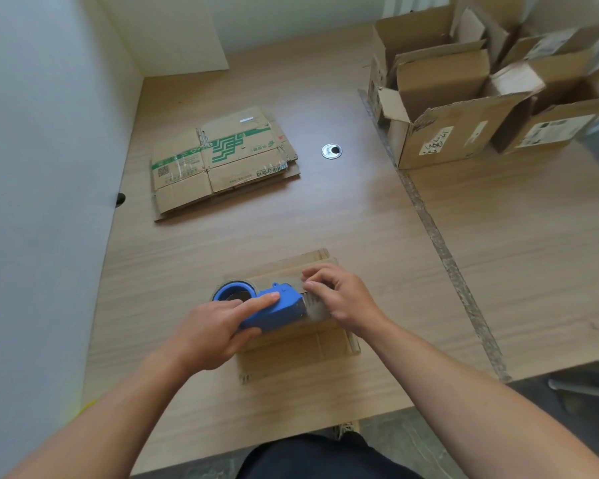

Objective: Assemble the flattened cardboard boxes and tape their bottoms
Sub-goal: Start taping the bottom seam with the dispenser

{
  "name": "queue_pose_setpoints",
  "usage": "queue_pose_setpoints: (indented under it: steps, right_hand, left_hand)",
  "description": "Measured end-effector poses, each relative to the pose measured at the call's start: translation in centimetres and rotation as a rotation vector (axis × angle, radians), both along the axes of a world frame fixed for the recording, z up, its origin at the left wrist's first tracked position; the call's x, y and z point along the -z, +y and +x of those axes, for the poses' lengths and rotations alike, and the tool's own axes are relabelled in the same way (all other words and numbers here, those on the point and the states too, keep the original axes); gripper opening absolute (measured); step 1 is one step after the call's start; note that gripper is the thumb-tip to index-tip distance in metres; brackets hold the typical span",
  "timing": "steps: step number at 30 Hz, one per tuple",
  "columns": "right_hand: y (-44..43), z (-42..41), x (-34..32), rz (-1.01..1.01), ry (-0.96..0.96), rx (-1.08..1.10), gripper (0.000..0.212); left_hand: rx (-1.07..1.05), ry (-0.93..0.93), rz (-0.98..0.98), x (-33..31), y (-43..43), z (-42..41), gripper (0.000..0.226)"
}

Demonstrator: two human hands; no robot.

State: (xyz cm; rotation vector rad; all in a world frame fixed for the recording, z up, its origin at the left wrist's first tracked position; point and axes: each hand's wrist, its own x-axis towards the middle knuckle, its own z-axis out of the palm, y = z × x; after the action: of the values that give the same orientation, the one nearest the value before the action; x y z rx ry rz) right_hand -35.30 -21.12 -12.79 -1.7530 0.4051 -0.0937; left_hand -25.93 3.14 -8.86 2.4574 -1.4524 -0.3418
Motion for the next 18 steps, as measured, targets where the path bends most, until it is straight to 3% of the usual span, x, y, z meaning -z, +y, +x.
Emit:
queue_pose_setpoints:
  steps: [5, 10, 13, 18]
  right_hand:
    - [-3.5, -2.3, -0.7, 0.032, 0.006, 0.150, 0.015]
    - [-4.4, -3.5, -0.5, 0.051, 0.031, 0.275, 0.017]
    - [-6.1, -4.1, -0.4, 0.266, -0.004, 0.426, 0.023]
    - [-7.1, -4.9, 0.5, 0.428, 0.130, 0.409, 0.019]
  left_hand:
    - [0.003, 0.013, 0.014, 0.3, -0.2, 0.2, 0.059]
    - [0.044, 0.037, 0.037, 0.7, -1.8, 0.0, 0.078]
    - [0.040, 0.053, 0.038, 0.8, -1.5, 0.2, 0.081]
    - [0.029, 0.064, 0.094, 0.5, -1.9, 0.5, 0.079]
